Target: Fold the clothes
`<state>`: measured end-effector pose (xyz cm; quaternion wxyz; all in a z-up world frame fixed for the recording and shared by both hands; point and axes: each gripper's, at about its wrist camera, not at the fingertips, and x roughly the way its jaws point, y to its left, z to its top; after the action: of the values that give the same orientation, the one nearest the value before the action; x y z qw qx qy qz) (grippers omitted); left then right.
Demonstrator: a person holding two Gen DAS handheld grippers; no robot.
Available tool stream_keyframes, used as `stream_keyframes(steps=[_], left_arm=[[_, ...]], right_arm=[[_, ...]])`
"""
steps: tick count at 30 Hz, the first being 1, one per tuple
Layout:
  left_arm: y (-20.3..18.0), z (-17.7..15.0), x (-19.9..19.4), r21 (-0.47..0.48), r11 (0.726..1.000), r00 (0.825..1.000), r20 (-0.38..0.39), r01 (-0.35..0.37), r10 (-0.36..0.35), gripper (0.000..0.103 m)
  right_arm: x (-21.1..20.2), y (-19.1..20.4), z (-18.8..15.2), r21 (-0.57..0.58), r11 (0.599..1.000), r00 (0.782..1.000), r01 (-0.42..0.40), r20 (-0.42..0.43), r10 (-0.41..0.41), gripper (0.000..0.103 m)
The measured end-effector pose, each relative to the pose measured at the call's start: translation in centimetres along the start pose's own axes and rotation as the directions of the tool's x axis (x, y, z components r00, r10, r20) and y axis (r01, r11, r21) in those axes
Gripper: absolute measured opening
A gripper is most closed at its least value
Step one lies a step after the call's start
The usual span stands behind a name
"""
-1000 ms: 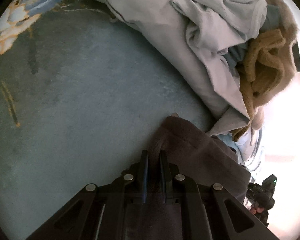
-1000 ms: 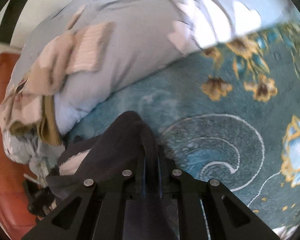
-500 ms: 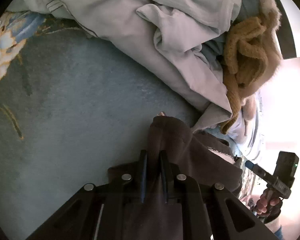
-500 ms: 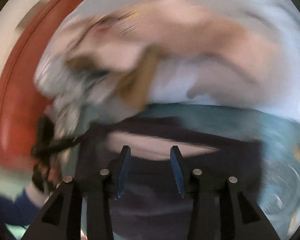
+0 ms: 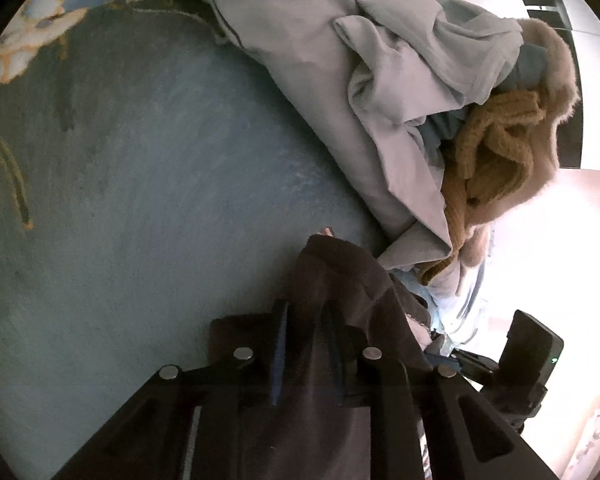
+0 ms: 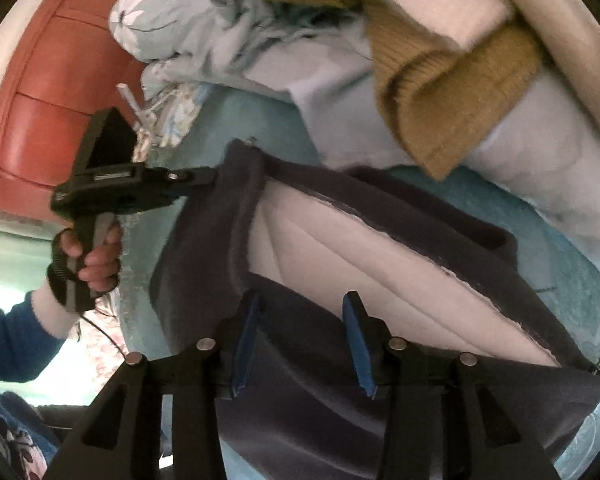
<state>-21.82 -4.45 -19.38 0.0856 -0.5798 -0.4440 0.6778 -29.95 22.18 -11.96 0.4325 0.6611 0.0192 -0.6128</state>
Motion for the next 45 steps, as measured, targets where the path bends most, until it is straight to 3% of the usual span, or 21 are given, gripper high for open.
stream_keyframes(steps=[3, 8, 9, 10, 11, 14, 19, 23, 24, 27, 30, 32, 33, 34, 35, 37, 39, 42, 43, 44, 45], left_arm=[[-0.5, -0.1, 0.7, 0.005, 1.0, 1.0, -0.007, -0.005, 0.005, 0.026], [-1.0, -0.1, 1.6, 0.003, 1.0, 1.0, -0.013, -0.004, 0.004, 0.028], [-1.0, -0.1, 1.6, 0.003, 1.0, 1.0, -0.013, -0.003, 0.003, 0.028], [-1.1, -0.1, 1.7, 0.003, 1.0, 1.0, -0.013, -0.002, 0.002, 0.028], [-1.2, 0.0, 1.6, 0.006, 1.0, 1.0, -0.01, -0.001, 0.001, 0.028], [-1.4, 0.0, 1.3, 0.018, 1.0, 1.0, 0.004, 0.004, -0.004, 0.028], [-1.3, 0.0, 0.6, 0.008, 1.0, 0.999, 0.034, -0.002, 0.001, 0.028], [-1.4, -0.3, 0.7, 0.006, 1.0, 1.0, 0.022, -0.005, 0.005, 0.032], [-1.6, -0.4, 0.9, 0.016, 1.0, 1.0, 0.01, -0.013, 0.013, 0.034], [-1.7, -0.8, 1.8, 0.037, 0.999, 0.999, -0.021, -0.035, 0.035, 0.043], [-2.0, -1.2, 2.3, 0.054, 0.997, 0.998, -0.032, -0.057, 0.058, 0.045], [-2.4, -1.5, 2.2, 0.083, 0.992, 0.995, 0.001, -0.096, 0.096, 0.042], [-2.6, -1.6, 2.1, 0.098, 0.987, 0.992, 0.025, -0.126, 0.125, 0.036], [-2.8, -1.7, 1.9, 0.113, 0.981, 0.986, 0.051, -0.161, 0.156, 0.013], [-2.8, -1.7, 1.8, 0.116, 0.974, 0.979, 0.07, -0.196, 0.189, 0.007], [-2.4, -1.5, 1.6, 0.098, 0.965, 0.968, 0.087, -0.243, 0.235, 0.007], [-1.5, -1.4, 1.4, 0.055, 0.977, 0.977, 0.06, -0.208, 0.205, 0.007], [-1.5, -2.2, -0.3, 0.044, 0.986, 0.985, 0.067, -0.162, 0.159, 0.01], [-1.4, -2.7, -0.9, 0.044, 0.989, 0.988, 0.062, -0.141, 0.138, 0.019], [-1.4, -3.3, -1.5, 0.044, 0.992, 0.992, 0.054, -0.118, 0.115, 0.041], [-1.3, -3.9, -1.9, 0.045, 0.993, 0.993, 0.049, -0.106, 0.104, 0.055]], right_arm=[[0.3, 0.9, 0.5, -0.036, 0.999, 1.0, -0.002, -0.01, 0.002, 0.06], [2.5, 1.2, 2.0, -0.047, 0.995, 0.995, 0.086, -0.051, -0.088, 0.059], [2.3, 1.3, 2.3, -0.047, 0.993, 0.993, 0.107, -0.041, -0.109, 0.048], [2.1, 1.3, 2.6, -0.046, 0.991, 0.991, 0.127, -0.032, -0.129, 0.027], [2.0, 1.3, 2.9, -0.045, 0.988, 0.989, 0.147, -0.022, -0.148, 0.017], [1.4, 1.4, 3.7, -0.041, 0.977, 0.978, 0.208, 0.007, -0.208, 0.012], [0.8, 1.4, 5.2, -0.029, 0.953, 0.952, 0.302, 0.048, -0.301, 0.012], [3.1, 0.5, 5.8, -0.004, 0.954, 0.954, 0.299, 0.01, -0.299, 0.014], [3.1, 0.5, 5.7, 0.0, 0.955, 0.955, 0.297, 0.011, -0.297, 0.017], [0.6, 1.0, 5.0, 0.014, 0.959, 0.956, 0.282, 0.083, -0.282, 0.04], [-3.6, -0.3, 3.4, 0.119, 0.953, 0.941, 0.277, 0.169, -0.294, 0.043], [-6.0, -2.1, 1.2, 0.238, 0.929, 0.921, 0.285, 0.202, -0.334, 0.043], [-7.0, -3.1, -0.2, 0.299, 0.912, 0.915, 0.279, 0.207, -0.348, 0.043], [-7.8, -4.2, -1.7, 0.357, 0.892, 0.909, 0.277, 0.203, -0.364, 0.043], [-8.3, -5.0, -3.3, 0.402, 0.871, 0.904, 0.281, 0.195, -0.381, 0.043], [-8.8, -6.3, -6.7, 0.482, 0.828, 0.897, 0.286, 0.168, -0.408, 0.043], [-8.7, -7.5, -10.2, 0.553, 0.788, 0.9, 0.271, 0.145, -0.411, 0.043], [-8.0, -8.7, -15.1, 0.63, 0.744, 0.909, 0.223, 0.14, -0.391, 0.043], [-7.9, -9.1, -16.8, 0.654, 0.736, 0.915, 0.175, 0.168, -0.367, 0.045], [-7.6, -9.3, -18.2, 0.676, 0.728, 0.919, 0.119, 0.203, -0.338, 0.048], [-7.4, -9.7, -19.6, 0.699, 0.713, 0.921, 0.056, 0.24, -0.307, 0.062]])
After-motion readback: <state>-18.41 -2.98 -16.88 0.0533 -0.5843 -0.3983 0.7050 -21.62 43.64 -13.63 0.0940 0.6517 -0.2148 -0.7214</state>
